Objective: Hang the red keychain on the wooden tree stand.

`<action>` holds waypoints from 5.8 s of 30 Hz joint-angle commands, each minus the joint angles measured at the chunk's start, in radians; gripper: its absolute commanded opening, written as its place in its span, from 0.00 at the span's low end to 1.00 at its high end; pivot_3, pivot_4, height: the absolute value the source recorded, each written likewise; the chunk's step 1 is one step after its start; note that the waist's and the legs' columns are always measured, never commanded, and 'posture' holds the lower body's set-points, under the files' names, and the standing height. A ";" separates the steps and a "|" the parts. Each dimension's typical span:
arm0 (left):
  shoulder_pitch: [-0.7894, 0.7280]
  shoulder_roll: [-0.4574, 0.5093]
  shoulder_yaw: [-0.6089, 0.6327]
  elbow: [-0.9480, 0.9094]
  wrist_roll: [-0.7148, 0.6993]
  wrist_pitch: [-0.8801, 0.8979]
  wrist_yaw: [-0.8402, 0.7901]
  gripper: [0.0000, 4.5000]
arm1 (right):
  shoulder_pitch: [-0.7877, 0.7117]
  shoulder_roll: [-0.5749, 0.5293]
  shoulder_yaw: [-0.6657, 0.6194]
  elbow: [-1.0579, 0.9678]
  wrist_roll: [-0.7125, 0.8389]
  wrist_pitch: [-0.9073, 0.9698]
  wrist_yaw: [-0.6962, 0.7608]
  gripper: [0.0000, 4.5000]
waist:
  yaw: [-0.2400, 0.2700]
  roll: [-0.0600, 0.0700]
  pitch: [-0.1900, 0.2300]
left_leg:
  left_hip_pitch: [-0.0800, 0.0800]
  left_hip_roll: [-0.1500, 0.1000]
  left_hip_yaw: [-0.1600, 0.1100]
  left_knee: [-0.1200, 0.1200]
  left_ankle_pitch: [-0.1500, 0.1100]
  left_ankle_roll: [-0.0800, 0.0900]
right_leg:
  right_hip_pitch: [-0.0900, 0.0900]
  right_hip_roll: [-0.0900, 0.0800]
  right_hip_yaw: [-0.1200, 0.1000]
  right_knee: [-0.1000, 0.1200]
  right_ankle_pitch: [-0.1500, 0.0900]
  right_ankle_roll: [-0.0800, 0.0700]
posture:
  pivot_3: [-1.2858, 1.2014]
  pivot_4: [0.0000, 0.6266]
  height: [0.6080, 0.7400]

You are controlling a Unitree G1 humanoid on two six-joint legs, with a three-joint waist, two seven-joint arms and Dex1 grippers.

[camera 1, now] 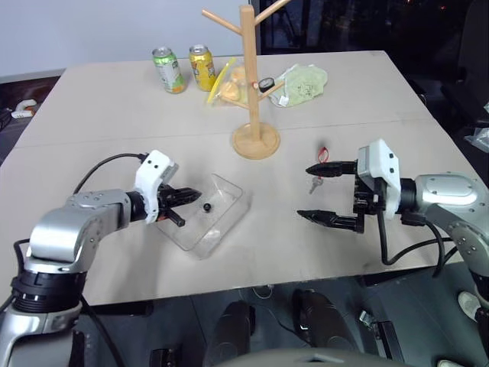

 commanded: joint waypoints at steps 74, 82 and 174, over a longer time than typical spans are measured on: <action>-0.309 -0.021 -0.151 0.014 0.004 -0.417 -0.360 1.00 | -0.011 0.407 -0.051 0.190 -0.188 0.268 -0.874 1.00 | -0.002 -0.005 -0.003 | -0.001 -0.002 0.000 0.000 0.000 0.000 | 0.000 -0.001 0.001 0.002 0.002 -0.004 | 0.52 0.24 1.00; -0.348 -0.072 -0.181 0.009 0.012 -0.415 -0.380 1.00 | -0.052 0.492 -0.015 0.468 -0.356 0.075 -0.891 1.00 | -0.005 -0.005 -0.003 | -0.001 -0.002 0.001 0.000 0.000 0.000 | 0.000 -0.001 0.001 0.001 0.002 -0.004 | 0.52 0.24 1.00; -0.350 -0.087 0.117 -0.089 -0.220 -0.183 0.010 1.00 | -0.217 0.631 0.125 0.569 -0.637 -0.525 -0.492 0.89 | -0.004 -0.003 -0.002 | 0.000 -0.003 -0.002 -0.001 0.002 -0.004 | 0.000 -0.001 0.000 0.002 0.003 -0.005 | 0.52 0.24 1.00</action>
